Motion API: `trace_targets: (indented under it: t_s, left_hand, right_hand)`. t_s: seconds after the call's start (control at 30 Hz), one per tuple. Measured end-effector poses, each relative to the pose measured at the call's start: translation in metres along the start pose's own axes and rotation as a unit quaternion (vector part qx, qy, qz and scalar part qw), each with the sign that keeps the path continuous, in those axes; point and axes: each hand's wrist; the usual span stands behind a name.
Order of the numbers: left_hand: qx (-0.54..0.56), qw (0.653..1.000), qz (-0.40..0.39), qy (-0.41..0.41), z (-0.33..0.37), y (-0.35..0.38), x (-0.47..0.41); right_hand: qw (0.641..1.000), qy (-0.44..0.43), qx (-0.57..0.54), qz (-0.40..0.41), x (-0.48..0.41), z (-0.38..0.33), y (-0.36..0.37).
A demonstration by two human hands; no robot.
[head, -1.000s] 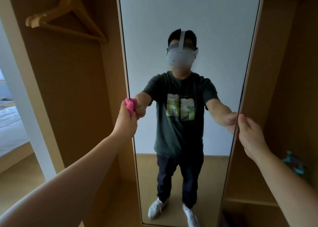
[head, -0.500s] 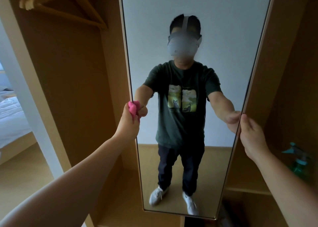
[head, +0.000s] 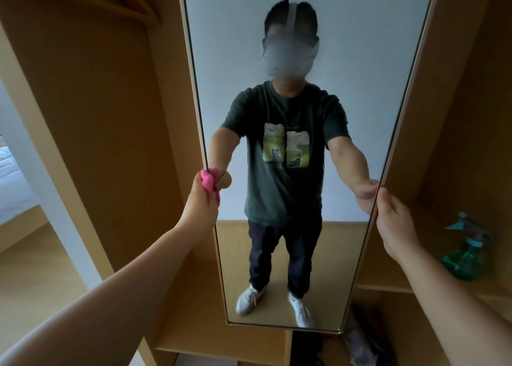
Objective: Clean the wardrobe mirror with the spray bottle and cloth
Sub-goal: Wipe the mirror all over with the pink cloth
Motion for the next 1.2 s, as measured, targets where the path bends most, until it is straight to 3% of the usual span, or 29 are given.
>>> trace_targets:
  t_s: [0.23, 0.63, 1.2]
  left_hand:
    - [-0.058, 0.998, -0.015, 0.002, -0.015, 0.001, 0.009]
    - [-0.059, 0.995, -0.016, -0.084, -0.035, 0.006, 0.014]
    - [-0.092, 0.989, -0.032, -0.107, -0.068, 0.019, 0.033]
  right_hand:
    - [1.000, 0.011, 0.012, 0.009, 0.005, 0.014, 0.003]
    - [0.999, 0.022, 0.032, 0.014, 0.012, 0.035, 0.005]
    - [0.997, 0.043, 0.058, -0.011, 0.024, 0.076, 0.006]
Point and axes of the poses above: each hand's wrist, its own x-axis away from the middle knuckle, its own y-axis out of the palm, z = x × y, and after that the axes turned 4 degrees about -z, right-handed
